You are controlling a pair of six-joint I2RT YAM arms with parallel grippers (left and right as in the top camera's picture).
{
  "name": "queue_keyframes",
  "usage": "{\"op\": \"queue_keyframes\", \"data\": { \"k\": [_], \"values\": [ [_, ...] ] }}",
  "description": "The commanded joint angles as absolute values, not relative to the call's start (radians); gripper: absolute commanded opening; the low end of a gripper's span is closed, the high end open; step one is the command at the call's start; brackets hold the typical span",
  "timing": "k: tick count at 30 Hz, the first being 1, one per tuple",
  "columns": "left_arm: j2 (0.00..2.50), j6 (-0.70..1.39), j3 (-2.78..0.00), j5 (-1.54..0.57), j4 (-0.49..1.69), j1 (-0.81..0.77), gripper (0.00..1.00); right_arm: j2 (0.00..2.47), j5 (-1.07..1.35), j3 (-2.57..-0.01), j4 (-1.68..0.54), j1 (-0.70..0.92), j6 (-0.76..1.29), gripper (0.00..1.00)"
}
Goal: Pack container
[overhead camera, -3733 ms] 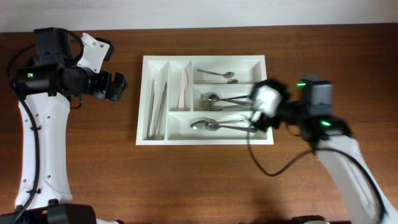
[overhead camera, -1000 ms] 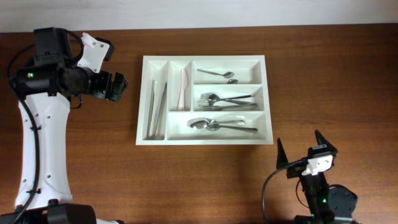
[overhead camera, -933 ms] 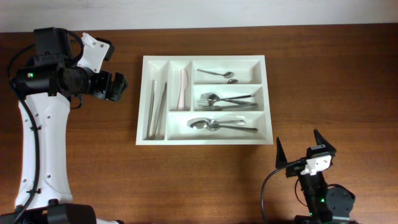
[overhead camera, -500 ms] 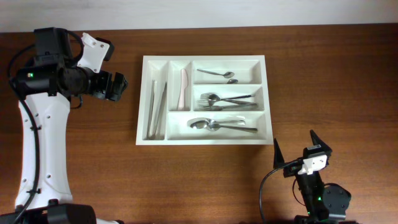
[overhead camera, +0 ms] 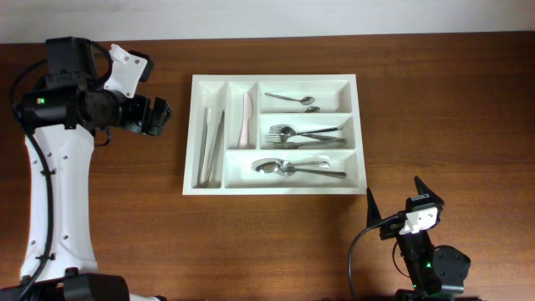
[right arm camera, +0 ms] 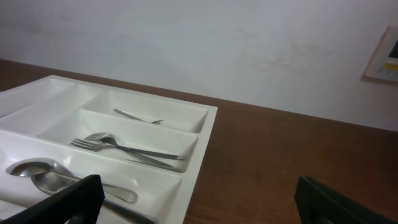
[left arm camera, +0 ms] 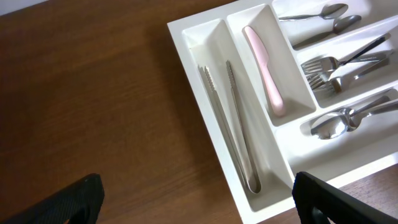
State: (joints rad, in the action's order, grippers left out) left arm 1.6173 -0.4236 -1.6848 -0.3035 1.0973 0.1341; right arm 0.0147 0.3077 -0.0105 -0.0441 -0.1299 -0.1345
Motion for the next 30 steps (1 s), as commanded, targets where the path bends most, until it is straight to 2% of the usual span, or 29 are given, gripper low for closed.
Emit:
{"op": "queue_keyframes", "data": {
  "k": [1, 20, 27, 30],
  "values": [
    [1.593, -0.436, -1.689, -0.315, 1.097, 0.134, 0.99, 0.006, 0.318, -0.006, -0.049, -0.123, -0.134, 0.99],
    [1.569, -0.435, -1.688, -0.318, 1.102, 0.136, 0.99, 0.006, 0.318, -0.006, -0.049, -0.123, -0.134, 0.99],
    [1.354, -0.433, -1.667, -0.306, 1.047, 0.136, 0.99, 0.006, 0.318, -0.006, -0.049, -0.123, -0.134, 0.99],
    [1.232, -0.323, -1.583, -0.266, 0.978, 0.136, 0.99, 0.006, 0.318, -0.006, -0.049, -0.123, -0.134, 0.99]
  ]
}}
